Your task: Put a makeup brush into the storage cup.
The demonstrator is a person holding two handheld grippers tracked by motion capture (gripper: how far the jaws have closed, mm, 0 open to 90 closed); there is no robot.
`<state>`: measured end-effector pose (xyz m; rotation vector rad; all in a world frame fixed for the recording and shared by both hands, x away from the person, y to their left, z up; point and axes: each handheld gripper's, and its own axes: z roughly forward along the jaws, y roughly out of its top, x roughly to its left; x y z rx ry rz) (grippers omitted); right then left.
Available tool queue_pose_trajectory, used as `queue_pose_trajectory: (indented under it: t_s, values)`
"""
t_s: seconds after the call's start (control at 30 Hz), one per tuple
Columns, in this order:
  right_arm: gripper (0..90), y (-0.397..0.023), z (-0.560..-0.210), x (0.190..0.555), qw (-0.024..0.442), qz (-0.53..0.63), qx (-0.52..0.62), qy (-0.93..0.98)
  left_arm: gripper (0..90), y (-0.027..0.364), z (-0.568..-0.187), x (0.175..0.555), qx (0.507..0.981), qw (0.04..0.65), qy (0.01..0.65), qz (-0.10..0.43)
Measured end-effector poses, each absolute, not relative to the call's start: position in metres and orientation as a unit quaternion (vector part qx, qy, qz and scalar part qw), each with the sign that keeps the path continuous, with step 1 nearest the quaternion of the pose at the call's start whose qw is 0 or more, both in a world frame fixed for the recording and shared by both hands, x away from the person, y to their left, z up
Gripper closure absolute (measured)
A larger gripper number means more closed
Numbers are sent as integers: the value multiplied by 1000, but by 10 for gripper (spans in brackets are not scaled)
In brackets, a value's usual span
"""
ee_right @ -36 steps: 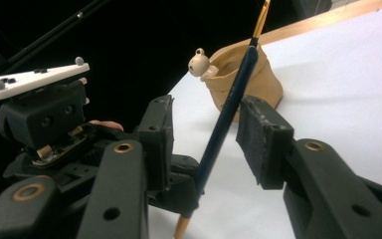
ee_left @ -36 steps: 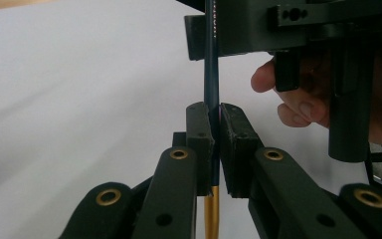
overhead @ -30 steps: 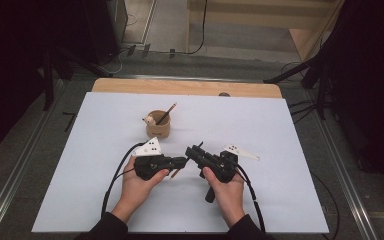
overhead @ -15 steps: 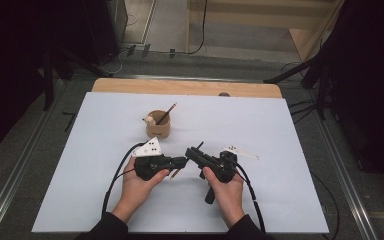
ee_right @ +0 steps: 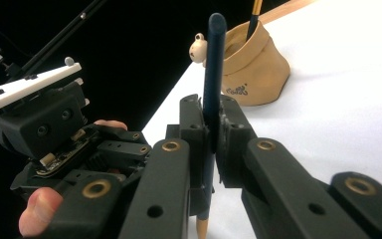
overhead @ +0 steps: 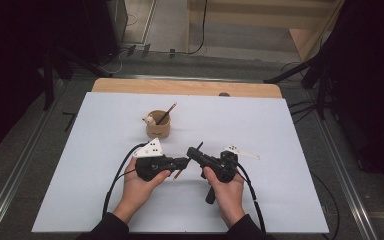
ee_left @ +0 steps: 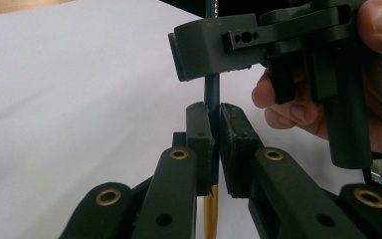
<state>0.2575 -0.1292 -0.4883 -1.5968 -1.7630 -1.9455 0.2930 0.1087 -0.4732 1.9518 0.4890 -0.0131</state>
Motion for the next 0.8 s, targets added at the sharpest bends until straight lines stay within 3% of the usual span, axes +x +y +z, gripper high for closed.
queue_pose_trajectory:
  t_s: [0.3,0.57,0.63,0.7,0.8]
  values:
    - [856,-131,-483,256,-6,-630,-503,-592,759,107,-476,293,824,526,210,-12]
    - [855,-132,-476,254,-40,-626,-494,-602,719,93,-480,289,854,478,203,14]
    - [855,-132,-474,253,-45,-625,-490,-605,738,92,-481,289,854,479,200,14]
    - [854,-131,-473,252,-48,-623,-489,-608,837,92,-480,287,856,477,197,20]
    - [841,-130,-472,251,-53,-629,-484,-606,846,93,-478,287,854,482,196,24]
